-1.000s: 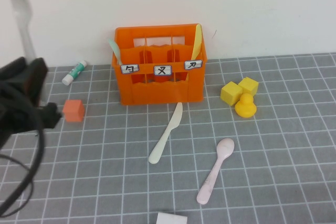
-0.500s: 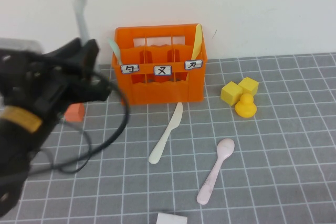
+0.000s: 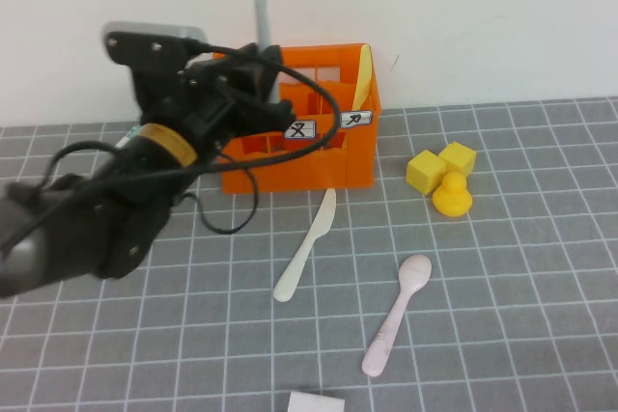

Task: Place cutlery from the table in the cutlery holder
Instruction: Place the fork on the box

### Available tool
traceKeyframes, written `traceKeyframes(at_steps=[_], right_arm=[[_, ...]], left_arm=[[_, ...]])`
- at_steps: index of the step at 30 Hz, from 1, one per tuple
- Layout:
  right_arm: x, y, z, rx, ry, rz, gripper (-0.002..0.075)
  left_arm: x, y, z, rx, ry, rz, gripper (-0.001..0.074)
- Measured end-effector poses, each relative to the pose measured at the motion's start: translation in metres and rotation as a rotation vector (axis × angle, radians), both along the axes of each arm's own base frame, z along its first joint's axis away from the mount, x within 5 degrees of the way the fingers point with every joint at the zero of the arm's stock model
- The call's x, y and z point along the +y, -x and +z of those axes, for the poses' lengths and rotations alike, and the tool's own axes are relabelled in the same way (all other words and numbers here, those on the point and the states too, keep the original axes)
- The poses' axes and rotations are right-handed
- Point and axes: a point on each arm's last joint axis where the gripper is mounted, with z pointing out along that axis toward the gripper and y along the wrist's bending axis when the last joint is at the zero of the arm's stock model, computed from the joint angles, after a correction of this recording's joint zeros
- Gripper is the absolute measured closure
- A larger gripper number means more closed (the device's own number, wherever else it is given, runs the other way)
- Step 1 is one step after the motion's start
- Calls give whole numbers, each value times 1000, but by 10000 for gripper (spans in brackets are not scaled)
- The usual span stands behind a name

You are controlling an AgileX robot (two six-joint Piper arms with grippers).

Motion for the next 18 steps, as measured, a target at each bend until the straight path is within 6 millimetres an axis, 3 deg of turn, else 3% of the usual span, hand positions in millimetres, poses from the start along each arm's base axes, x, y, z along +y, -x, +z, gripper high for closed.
traceKeyframes(at_steps=[11,18], right_arm=[[0,0,0,0,0,0,729],[0,0,0,0,0,0,729]], left_arm=[[-23,-52,-34,-4,11,-8,572],[-17,-73,-49,47,3,36,572]])
